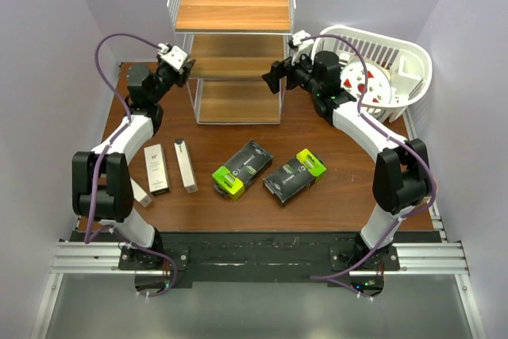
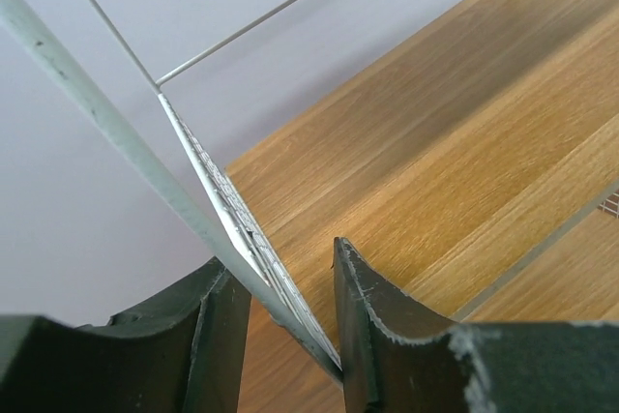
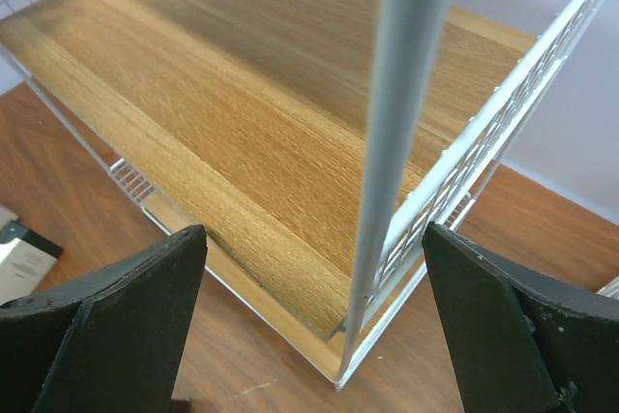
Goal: Place and organize the shaving razors onto the shelf
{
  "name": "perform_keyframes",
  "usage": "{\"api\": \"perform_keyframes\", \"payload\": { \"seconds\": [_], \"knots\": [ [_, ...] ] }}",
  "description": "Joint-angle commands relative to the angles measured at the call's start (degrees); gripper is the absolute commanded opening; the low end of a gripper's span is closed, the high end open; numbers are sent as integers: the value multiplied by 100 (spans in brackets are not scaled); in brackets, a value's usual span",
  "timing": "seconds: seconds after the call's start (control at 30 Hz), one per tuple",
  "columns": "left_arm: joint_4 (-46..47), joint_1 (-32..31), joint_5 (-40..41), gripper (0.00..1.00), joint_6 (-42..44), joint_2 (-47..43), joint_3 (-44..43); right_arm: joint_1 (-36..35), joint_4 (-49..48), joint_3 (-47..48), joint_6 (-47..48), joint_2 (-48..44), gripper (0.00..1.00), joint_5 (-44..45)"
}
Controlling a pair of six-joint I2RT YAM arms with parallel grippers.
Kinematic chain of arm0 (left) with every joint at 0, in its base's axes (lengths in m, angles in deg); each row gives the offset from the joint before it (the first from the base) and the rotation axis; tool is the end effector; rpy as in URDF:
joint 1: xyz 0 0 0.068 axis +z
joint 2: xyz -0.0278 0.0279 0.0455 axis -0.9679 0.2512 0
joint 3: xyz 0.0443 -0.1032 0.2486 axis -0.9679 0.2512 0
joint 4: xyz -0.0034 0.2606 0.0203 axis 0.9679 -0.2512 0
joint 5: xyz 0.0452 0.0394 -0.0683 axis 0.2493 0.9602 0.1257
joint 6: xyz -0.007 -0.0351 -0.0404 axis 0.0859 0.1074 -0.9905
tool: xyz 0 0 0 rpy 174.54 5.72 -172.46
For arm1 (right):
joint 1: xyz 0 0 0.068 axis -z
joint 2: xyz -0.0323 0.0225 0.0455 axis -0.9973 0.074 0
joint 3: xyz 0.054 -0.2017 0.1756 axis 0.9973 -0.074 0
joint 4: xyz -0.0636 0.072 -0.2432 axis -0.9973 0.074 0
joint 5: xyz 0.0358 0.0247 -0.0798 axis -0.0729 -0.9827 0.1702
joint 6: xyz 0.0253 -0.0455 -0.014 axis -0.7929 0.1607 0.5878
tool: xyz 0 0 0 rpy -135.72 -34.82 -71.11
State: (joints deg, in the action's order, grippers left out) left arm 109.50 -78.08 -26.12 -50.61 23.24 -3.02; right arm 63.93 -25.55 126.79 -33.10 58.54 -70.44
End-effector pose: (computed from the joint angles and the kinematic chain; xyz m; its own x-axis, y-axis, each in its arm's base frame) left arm 0.3826 -0.0351 0.3210 0.2606 0.2406 -0.9350 0.4711 0.8136 0.3407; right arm 0.3908 0.1677 0.3342 -0.1010 -0.0341 -0.9943 -0.6257 0.7792 0.0369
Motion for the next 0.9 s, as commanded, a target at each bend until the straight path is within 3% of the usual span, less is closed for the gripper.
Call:
{"api": "perform_keyframes", "payload": {
  "seconds": [0.0, 0.03, 0.13, 0.33, 0.47, 0.6, 0.87],
  "knots": [
    [-151, -229, -485, 19, -196, 47, -31, 3, 99, -60, 343, -170, 99, 220],
    [-116, -229, -389, 30, -249, 11, 48, 11, 108, -60, 361, -161, 99, 229],
    [-37, -229, -152, 46, -530, -234, 258, 38, 125, -25, 370, -126, 99, 247],
    [-432, -229, 191, 64, -846, -876, 698, 55, 169, -42, 317, -135, 99, 282],
    [-433, -229, 482, 57, -952, -755, 717, 90, 152, -42, 274, -39, 99, 466],
    [-117, -238, 614, 35, -891, -438, 550, 240, 143, 89, 124, 120, 98, 747],
    [-19, -255, 385, 25, -996, 230, -171, 547, 82, 371, 335, 401, 98, 941]
  ]
}}
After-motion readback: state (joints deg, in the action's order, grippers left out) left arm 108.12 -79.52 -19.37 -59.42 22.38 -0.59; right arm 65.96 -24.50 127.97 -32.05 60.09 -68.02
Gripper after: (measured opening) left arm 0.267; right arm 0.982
